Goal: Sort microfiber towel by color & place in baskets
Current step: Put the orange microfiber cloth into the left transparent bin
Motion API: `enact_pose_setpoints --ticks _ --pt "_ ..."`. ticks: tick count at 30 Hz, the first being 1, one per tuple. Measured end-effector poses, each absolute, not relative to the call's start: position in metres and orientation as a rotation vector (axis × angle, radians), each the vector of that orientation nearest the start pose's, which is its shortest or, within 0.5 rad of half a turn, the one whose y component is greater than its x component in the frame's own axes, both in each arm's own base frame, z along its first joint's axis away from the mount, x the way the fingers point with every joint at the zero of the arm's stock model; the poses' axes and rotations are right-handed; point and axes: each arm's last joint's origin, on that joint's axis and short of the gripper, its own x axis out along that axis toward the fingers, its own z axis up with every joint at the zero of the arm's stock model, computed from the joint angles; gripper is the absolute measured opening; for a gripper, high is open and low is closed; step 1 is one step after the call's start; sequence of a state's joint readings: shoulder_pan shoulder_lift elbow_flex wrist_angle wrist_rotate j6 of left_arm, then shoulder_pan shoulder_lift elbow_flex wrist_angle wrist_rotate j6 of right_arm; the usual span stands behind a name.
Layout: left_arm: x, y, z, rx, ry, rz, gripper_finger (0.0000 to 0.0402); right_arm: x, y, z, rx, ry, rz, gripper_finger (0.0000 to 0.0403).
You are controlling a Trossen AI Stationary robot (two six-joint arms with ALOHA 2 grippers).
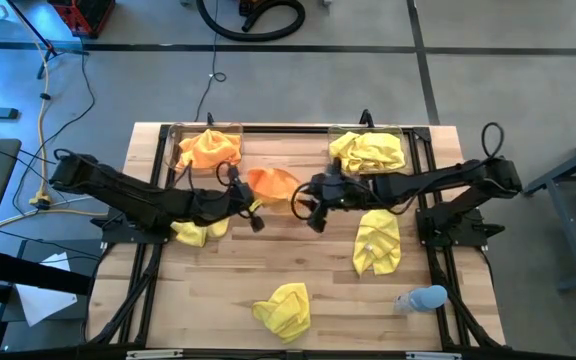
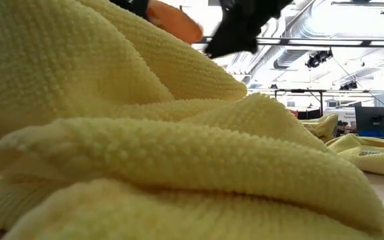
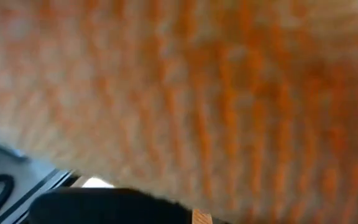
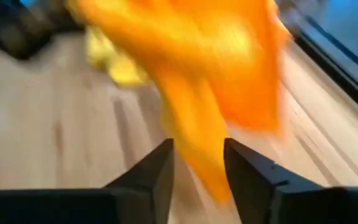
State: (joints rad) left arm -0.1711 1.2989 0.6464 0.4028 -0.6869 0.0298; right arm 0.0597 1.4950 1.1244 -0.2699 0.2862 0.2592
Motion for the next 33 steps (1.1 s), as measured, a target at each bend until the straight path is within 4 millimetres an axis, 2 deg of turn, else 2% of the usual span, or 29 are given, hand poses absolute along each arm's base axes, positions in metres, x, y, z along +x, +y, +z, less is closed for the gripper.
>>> enact_pose_setpoints --ticks 2,6,10,15,19,22,27,33 --pt "0.257 -0.026 0.242 0.131 0.254 0.519 0.0002 0.319 0.011 0.273 0.16 0.668 -0.361 0.015" --pt "0.231 -0.02 0.259 0.166 0.292 0.576 0.0001 0.304 0.015 0.251 0.161 0.786 -0.483 0.0161" --pt "0.2 -0.011 0.293 0.235 0.363 0.721 0.0001 0.292 0.025 0.221 0.2 0.837 -0.502 0.0154" --pt "0.161 0.006 0.344 0.275 0.415 0.938 0.0001 0.281 0.032 0.19 0.28 0.799 -0.536 0.014" --pt "0.135 0.023 0.368 0.252 0.467 1.077 0.0 0.277 0.032 0.172 0.343 0.69 -0.53 0.0138" --pt "0.123 0.035 0.371 0.228 0.527 1.166 0.0 0.275 0.032 0.165 0.359 0.625 -0.497 0.0138" --pt "0.114 0.055 0.36 0.142 0.64 1.299 0.0 0.274 0.03 0.162 0.355 0.604 -0.466 0.0138" --pt "0.113 0.08 0.332 0.003 0.752 1.417 0.0 0.28 0.028 0.169 0.349 0.595 -0.421 0.0138"
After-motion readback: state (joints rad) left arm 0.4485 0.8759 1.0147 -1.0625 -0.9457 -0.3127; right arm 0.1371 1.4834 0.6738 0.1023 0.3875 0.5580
